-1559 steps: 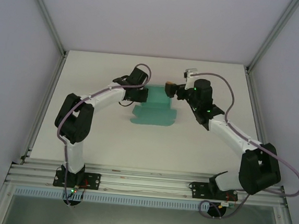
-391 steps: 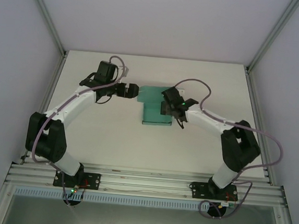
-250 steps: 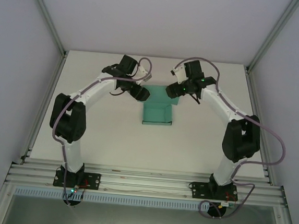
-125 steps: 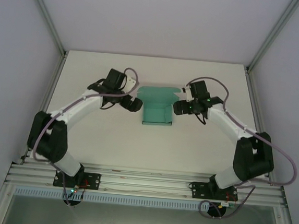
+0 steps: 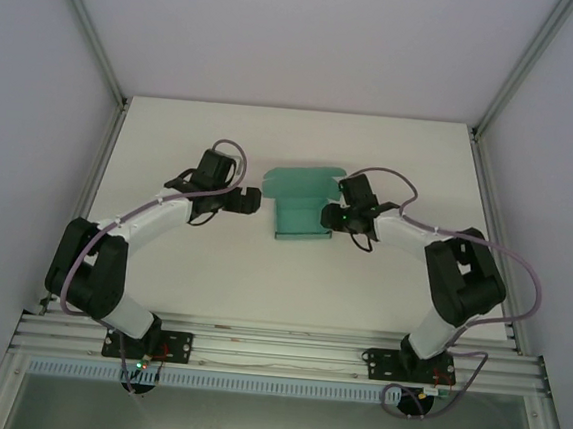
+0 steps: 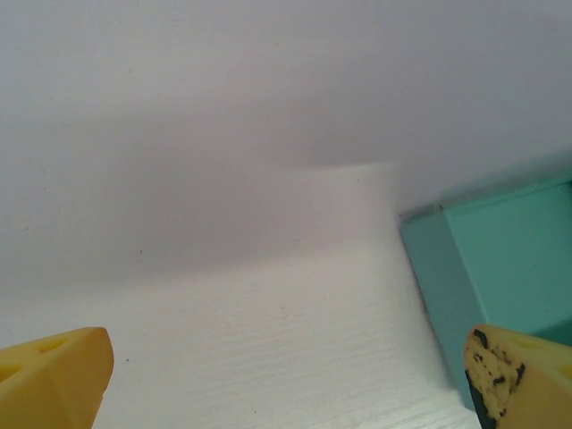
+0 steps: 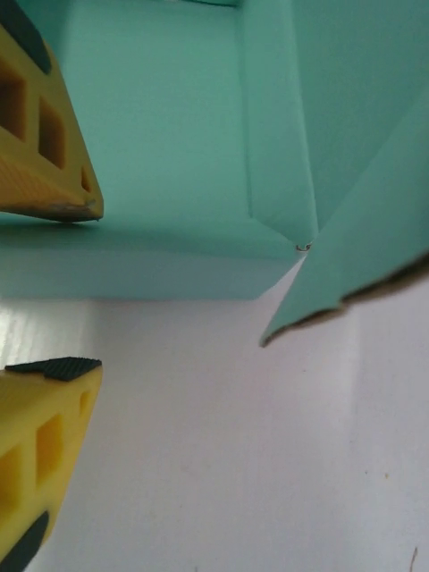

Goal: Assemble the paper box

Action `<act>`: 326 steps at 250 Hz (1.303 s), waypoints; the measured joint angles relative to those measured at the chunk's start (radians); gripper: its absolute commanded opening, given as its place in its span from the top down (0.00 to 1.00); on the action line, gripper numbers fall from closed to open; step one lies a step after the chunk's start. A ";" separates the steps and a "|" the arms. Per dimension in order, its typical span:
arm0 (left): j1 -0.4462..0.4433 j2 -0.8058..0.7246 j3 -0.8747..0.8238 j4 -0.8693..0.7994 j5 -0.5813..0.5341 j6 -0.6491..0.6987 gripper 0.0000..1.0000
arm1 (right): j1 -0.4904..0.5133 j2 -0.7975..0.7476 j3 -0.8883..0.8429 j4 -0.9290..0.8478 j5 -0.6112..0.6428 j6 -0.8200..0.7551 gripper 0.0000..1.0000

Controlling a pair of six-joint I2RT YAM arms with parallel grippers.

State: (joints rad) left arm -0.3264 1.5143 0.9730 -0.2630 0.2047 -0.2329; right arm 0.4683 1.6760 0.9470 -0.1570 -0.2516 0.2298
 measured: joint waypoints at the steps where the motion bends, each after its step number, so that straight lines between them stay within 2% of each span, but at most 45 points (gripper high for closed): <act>1: 0.000 0.000 0.000 0.001 0.000 -0.001 0.00 | 0.000 0.001 0.000 0.001 0.001 -0.001 0.61; 17: 0.000 0.000 0.000 0.008 0.006 -0.004 0.00 | 0.000 0.021 0.008 0.013 0.002 0.007 0.65; 30: 0.000 0.000 0.000 0.013 0.013 -0.005 0.00 | 0.000 0.039 0.016 0.023 0.002 0.014 0.76; 55: 0.000 0.000 0.000 0.015 0.022 -0.005 0.00 | 0.000 0.073 0.026 0.030 0.000 0.013 0.88; 91: 0.000 0.000 0.000 0.015 0.030 -0.004 0.00 | 0.000 0.089 0.039 0.029 0.003 0.009 0.88; 117: 0.000 0.000 0.000 0.018 0.053 0.004 0.00 | 0.000 0.089 0.041 0.023 0.015 0.002 0.94; 152: 0.000 0.010 0.018 0.021 0.111 0.065 0.00 | 0.000 0.089 0.045 0.016 0.019 -0.021 0.96; 211: 0.000 0.157 0.304 -0.031 0.249 0.265 0.01 | 0.000 0.076 0.052 -0.021 -0.021 -0.112 0.97; 240: 0.000 0.214 0.422 -0.068 0.342 0.348 0.14 | 0.000 0.041 0.052 -0.039 -0.047 -0.144 0.97; 273: -0.001 0.225 0.438 -0.111 0.454 0.417 0.25 | 0.000 -0.005 0.051 -0.038 -0.057 -0.166 0.96; 312: -0.001 0.225 0.426 -0.117 0.517 0.453 0.68 | 0.000 -0.035 0.044 -0.011 -0.088 -0.175 0.96; 326: -0.001 0.225 0.426 -0.118 0.528 0.467 0.93 | 0.000 -0.036 0.040 -0.003 -0.093 -0.176 0.96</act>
State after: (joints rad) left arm -0.3275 1.7390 1.3987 -0.3813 0.7330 0.2340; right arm 0.4686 1.6398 0.9871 -0.1600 -0.3447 0.0536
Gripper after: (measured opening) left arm 0.309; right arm 0.078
